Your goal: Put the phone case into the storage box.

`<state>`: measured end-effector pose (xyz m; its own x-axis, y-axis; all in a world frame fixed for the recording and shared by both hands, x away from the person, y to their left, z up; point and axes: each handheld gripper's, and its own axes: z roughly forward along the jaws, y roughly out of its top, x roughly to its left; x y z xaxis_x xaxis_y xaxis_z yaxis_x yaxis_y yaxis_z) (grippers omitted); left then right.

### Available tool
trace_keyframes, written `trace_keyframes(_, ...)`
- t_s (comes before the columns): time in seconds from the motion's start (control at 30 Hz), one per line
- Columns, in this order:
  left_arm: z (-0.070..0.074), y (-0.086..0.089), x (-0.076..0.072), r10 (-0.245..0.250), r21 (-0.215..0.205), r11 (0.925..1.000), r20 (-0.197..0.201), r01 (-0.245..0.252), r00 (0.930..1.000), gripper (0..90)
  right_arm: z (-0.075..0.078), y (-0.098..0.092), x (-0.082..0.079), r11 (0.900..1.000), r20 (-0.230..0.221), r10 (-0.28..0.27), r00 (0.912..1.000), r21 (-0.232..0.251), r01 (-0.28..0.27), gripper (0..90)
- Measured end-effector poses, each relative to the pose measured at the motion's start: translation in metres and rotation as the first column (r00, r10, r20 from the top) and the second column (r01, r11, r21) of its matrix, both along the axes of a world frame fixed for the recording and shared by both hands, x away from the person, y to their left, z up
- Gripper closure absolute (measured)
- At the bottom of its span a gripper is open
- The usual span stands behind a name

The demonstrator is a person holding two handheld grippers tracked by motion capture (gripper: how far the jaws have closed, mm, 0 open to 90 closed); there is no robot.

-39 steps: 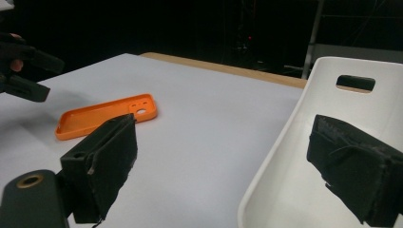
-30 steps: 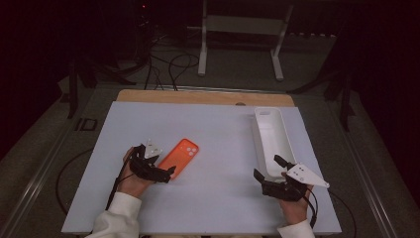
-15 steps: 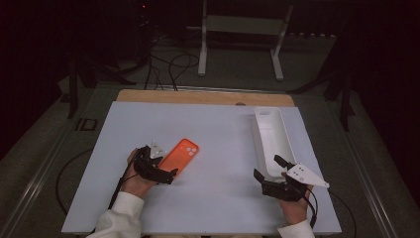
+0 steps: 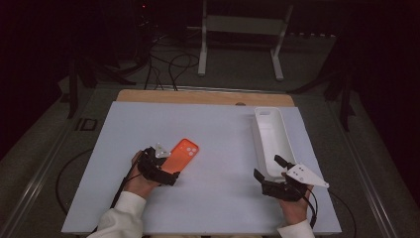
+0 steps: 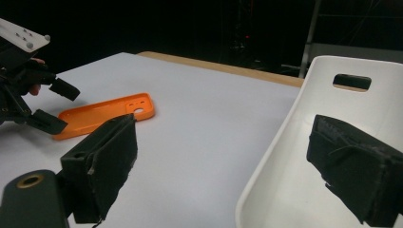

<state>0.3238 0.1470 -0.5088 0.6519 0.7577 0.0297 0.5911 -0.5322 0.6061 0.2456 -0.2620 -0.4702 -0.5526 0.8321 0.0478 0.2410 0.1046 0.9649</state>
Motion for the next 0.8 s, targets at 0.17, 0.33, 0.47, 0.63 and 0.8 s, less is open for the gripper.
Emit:
trace_keyframes(0.17, -0.0009, -0.0015, 0.0002, -0.011, 0.003, 0.9999, -0.004, 0.011, 0.9999, 5.2, -0.0002, 0.0001, 0.0002, 1.000, 0.000, -0.001, 1.0000, -0.003, 0.001, 9.5)
trace_keyframes(0.33, -0.0024, -0.0022, 0.0018, -0.013, 0.005, 0.9999, -0.010, 0.013, 0.9999, 9.2, -0.0001, 0.0002, 0.0001, 1.000, 0.000, -0.002, 1.0000, -0.002, 0.002, 9.5)
trace_keyframes(0.47, -0.0032, -0.0030, 0.0036, -0.023, 0.004, 0.9997, -0.017, 0.023, 0.9996, 12.9, -0.0003, 0.0000, 0.0002, 1.000, 0.000, -0.002, 1.0000, -0.002, 0.002, 9.5)
trace_keyframes(0.63, -0.0049, -0.0051, 0.0055, -0.025, 0.011, 0.9996, -0.023, 0.026, 0.9994, 14.6, -0.0003, 0.0001, 0.0003, 1.000, 0.000, -0.004, 1.0000, -0.002, 0.004, 9.5)
trace_keyframes(0.8, -0.0081, -0.0053, 0.0080, -0.024, 0.008, 0.9997, -0.043, 0.024, 0.9988, 13.3, -0.0004, 0.0006, 0.0003, 1.000, 0.000, -0.002, 1.0000, -0.003, 0.002, 9.5)
